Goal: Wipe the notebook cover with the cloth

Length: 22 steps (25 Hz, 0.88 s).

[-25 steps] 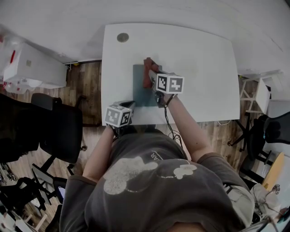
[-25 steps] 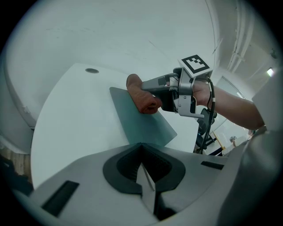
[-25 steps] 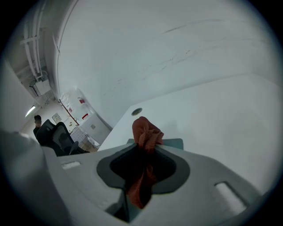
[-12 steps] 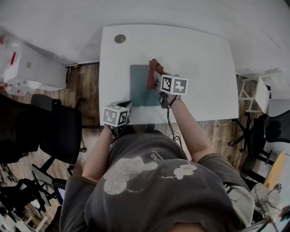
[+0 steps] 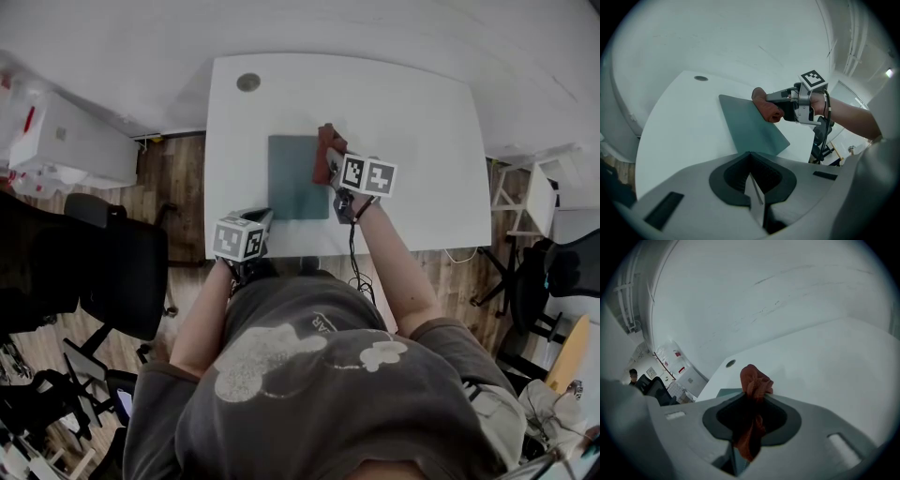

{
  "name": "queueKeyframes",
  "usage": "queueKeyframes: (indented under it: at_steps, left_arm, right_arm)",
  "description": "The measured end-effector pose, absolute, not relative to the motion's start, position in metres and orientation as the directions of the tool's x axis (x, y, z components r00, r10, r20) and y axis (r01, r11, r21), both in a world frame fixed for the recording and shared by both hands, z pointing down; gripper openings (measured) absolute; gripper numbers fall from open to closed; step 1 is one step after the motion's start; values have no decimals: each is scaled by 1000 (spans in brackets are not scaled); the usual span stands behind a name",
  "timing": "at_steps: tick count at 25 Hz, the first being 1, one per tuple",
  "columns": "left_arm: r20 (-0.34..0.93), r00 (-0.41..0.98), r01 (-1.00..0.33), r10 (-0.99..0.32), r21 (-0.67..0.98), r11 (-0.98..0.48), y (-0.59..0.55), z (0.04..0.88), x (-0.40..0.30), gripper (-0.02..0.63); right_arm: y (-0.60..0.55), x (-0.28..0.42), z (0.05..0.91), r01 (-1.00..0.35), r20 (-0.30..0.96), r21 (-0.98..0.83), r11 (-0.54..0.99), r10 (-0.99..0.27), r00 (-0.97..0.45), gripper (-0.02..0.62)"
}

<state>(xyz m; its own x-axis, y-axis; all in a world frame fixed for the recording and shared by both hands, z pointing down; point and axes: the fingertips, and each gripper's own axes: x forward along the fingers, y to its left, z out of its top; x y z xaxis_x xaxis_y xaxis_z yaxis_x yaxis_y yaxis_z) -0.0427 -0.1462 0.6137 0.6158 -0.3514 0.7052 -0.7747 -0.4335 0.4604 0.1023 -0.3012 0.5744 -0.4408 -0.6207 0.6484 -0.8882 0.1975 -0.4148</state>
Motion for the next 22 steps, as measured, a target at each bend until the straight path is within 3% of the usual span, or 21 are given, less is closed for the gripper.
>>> queueKeyframes:
  at_steps: [10, 22]
  left_arm:
    - [712, 595, -789, -373, 428, -441, -148, 606, -45, -5]
    - [708, 609, -774, -358, 432, -463, -149, 607, -44, -5]
  right_arm:
    - [-290, 85, 549, -856, 602, -463, 230, -627, -494, 89]
    - [-263, 8, 550, -770, 573, -536, 346, -521, -633, 89]
